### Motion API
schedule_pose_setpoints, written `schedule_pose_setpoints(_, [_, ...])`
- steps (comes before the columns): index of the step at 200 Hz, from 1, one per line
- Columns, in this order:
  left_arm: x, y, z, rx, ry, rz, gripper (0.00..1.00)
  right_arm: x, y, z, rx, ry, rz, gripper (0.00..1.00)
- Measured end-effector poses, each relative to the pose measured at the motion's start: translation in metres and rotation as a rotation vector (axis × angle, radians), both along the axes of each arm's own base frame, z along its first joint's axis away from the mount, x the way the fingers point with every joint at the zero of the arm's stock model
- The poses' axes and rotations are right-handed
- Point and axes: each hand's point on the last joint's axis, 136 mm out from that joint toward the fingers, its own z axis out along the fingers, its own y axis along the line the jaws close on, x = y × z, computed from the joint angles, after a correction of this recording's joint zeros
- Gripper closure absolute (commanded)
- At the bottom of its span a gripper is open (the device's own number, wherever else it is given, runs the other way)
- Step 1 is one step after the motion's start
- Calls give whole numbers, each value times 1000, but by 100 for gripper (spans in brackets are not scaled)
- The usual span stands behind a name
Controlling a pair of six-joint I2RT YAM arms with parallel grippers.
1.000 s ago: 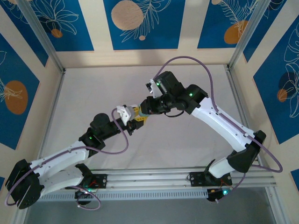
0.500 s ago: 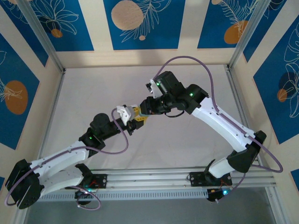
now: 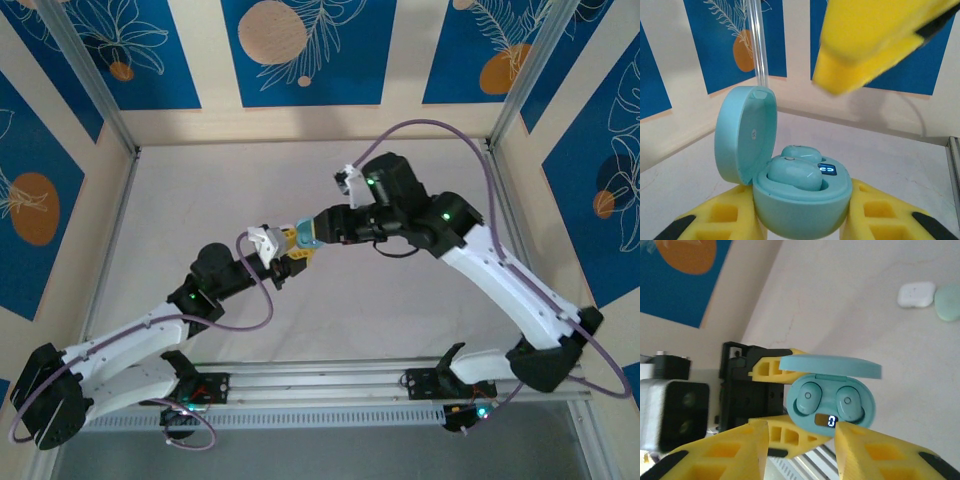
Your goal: Insert the wireless bluetooth earbuds into the charging case
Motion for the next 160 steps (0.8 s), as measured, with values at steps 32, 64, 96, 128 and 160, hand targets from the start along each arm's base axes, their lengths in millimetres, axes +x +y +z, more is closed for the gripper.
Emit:
schedule_pose_setpoints(32, [-1, 0, 1, -1, -1, -5, 75, 2, -28, 21, 77, -83, -76, 50])
schedule_pose_setpoints(64, [-5, -1, 3, -11, 1, -22, 75, 21, -64, 22, 126, -87, -225, 46])
schedule_pose_setpoints(96, [-8, -2, 5, -21, 12, -44, 75, 43, -80, 17, 174, -12, -312, 43])
schedule_pose_setpoints(128, [-11, -4, 13, -37, 10, -64, 75, 53, -67, 7, 210, 101, -284, 40])
schedule_pose_setpoints(160, [-13, -5, 20, -53, 13, -83, 75, 61, -43, 3, 232, 197, -219, 37])
